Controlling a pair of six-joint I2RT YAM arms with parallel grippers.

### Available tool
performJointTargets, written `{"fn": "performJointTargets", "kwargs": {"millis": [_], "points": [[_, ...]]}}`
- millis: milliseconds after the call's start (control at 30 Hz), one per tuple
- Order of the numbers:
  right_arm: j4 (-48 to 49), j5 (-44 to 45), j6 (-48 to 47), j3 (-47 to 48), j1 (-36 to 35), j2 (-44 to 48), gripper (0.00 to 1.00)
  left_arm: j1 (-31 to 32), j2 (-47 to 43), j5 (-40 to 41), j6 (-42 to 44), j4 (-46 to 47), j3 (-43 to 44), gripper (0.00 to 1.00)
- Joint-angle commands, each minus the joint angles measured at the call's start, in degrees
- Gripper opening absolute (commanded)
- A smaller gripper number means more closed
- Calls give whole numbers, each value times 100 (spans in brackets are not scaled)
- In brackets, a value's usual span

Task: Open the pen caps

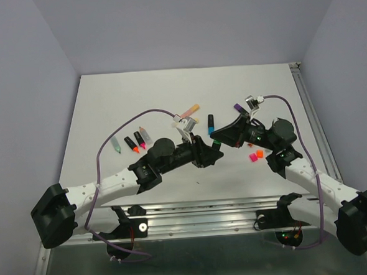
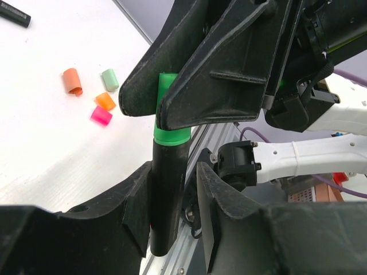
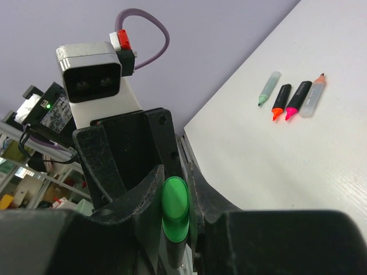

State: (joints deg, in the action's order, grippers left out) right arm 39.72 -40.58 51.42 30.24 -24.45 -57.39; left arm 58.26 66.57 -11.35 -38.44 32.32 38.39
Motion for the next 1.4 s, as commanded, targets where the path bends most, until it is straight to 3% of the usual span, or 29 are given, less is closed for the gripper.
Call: {"fn": "performJointTargets", "kwargs": {"millis": [0,100,167,200,500,767,1000,1067,1133,1167,1233,1267,1367], "points": [[273,-56,-53,-220,-34,69,1,-43,-267,-77,29,644,283,45],[290,-56,-18,-211,-51,122,1,-52,-258,-60,47,644,274,41],[264,-38,9,-238,-51,166,1,-60,-241,-60,64,671,274,8],[255,-12,26,-238,-60,175,1,-60,-232,-60,56,688,265,0],[-273,15,1071,17,-60,-220,1,-60,-794,168,407,1761,-631,0],[1580,-916,2801,43,-60,-932,1,-8,-751,81,908,1681,-710,0],[2601,-1189,3340,-9,-60,-1231,1,45,-741,-69,908,2016,-824,0],[2602,-1224,3052,-9,-60,-1214,1,54,-785,-25,891,1990,-833,0],[1790,-1076,2263,87,-60,-1039,1,54,-785,264,610,1744,-763,0],[244,-501,962,209,-69,-846,1,54,-759,448,540,1482,-676,0],[-1469,676,-346,640,-226,-275,1,54,-715,590,276,1130,-579,0],[-2120,1727,-1117,667,-279,-134,1,54,-715,564,240,1128,-561,0],[-1969,2527,-1546,404,-280,306,1,98,-636,608,73,1110,-552,0]]}}
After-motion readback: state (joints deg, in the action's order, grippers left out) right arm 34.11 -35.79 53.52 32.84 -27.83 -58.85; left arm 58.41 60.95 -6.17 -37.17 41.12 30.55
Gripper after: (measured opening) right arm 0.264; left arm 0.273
